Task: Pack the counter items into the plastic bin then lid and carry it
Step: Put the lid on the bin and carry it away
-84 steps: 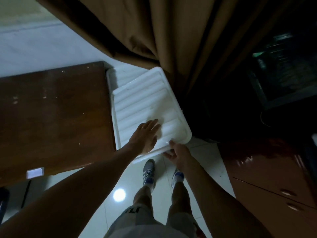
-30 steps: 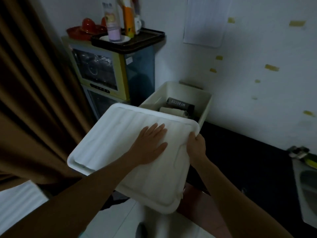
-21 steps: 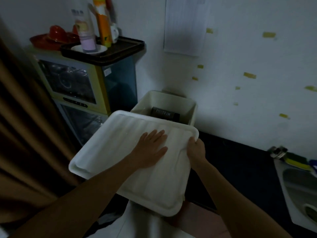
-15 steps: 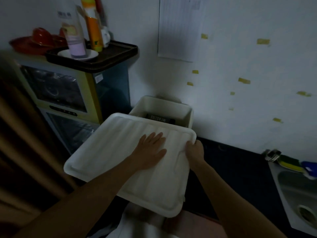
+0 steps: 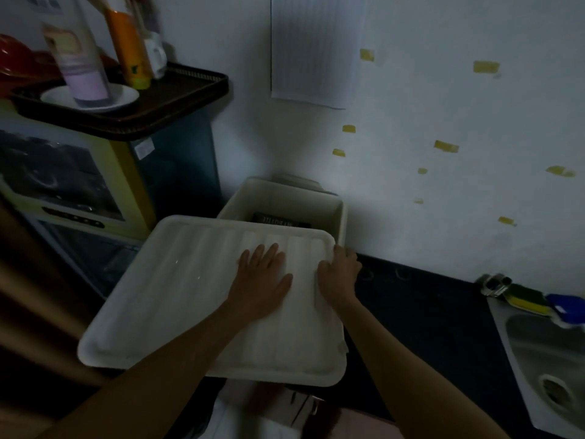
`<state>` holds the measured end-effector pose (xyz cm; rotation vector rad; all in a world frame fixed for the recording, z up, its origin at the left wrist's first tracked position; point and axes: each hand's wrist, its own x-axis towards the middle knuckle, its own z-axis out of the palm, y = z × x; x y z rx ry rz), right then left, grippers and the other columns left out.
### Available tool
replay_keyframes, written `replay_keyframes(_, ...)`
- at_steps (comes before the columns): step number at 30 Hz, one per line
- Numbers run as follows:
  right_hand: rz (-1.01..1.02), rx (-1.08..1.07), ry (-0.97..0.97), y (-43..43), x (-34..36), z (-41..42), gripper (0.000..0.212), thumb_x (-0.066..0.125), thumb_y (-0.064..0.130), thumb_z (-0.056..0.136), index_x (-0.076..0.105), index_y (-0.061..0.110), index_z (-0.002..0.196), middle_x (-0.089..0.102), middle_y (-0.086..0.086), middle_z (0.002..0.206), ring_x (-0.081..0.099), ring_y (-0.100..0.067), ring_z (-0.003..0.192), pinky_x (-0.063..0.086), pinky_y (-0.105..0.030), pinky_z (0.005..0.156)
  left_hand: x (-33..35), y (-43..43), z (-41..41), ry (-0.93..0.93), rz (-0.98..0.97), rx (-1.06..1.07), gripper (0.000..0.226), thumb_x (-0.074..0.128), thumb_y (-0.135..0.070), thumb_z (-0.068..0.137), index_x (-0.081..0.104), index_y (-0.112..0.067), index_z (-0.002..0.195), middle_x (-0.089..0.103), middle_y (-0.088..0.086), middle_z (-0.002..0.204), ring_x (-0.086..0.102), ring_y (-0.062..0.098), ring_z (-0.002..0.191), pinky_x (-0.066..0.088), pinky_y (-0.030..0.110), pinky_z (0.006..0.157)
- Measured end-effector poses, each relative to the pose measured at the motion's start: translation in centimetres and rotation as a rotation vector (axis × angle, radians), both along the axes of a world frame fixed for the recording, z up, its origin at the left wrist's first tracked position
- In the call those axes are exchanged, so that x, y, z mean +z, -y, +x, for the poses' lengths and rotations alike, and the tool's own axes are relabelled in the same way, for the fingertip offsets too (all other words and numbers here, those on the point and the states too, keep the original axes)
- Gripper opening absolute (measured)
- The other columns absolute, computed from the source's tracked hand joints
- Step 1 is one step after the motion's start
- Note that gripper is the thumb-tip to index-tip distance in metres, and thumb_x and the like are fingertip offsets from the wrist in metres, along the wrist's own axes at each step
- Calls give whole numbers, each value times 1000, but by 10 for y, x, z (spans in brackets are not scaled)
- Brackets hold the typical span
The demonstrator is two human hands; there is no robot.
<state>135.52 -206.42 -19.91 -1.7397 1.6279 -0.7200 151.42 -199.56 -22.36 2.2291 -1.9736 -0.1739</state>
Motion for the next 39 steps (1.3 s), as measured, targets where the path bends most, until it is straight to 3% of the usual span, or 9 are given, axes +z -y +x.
replay_keyframes(4,-109,129,-176,25,-4,4,47,50,16,91,45,15,138,37,-9,141,28,-28,127,26,-39,109,2,14,-3,-6,-17,64,65,19,-56,99,15,-23,155,5,0,164,-2,20,151,-4,46,122)
replay_keyframes(11,-195,283,-207,77,-5,5,42,45,14,93,48,14,135,37,-9,144,28,-29,134,25,-42,115,2,48,-21,-42,-52,238,66,21,-57,98,18,-23,154,7,0,164,-1,21,151,-5,45,122)
replay_keyframes(18,-334,521,-419,129,-13,12,43,44,21,94,47,16,137,33,-12,153,27,-30,140,21,-43,117,-1,86,-37,-43,-83,425,66,20,-59,96,26,-24,152,14,-1,163,5,24,151,-1,46,122)
replay_keyframes(21,-325,495,-487,136,-16,13,40,40,24,96,45,14,135,32,-17,151,30,-34,137,24,-45,113,-2,98,-38,-44,-96,508,66,20,-59,96,27,-23,152,16,1,163,7,25,150,-2,45,122)
replay_keyframes(25,-341,424,-610,142,-18,10,30,38,23,98,46,12,124,51,-16,127,48,-32,117,38,-41,102,0,112,-44,-58,-106,595,66,21,-58,96,28,-21,151,18,3,162,7,26,150,-2,46,122)
replay_keyframes(28,-357,433,-638,157,-18,12,34,43,21,97,42,10,129,48,-18,129,46,-33,119,39,-42,103,2,121,-49,-73,-99,623,64,23,-54,97,28,-19,151,16,4,162,5,28,150,-5,47,122)
replay_keyframes(33,-402,484,-608,179,-20,24,23,39,13,96,48,10,117,51,-17,124,46,-32,115,35,-40,102,5,126,-42,-59,-38,429,52,29,-42,99,32,-23,148,20,3,161,8,26,149,-1,55,119)
replay_keyframes(39,-461,584,-514,206,-25,45,23,45,14,95,55,14,116,56,-12,122,49,-29,115,37,-40,103,2,95,-23,-50,-85,231,55,27,-46,101,28,-26,152,15,-3,163,6,11,150,2,41,122)
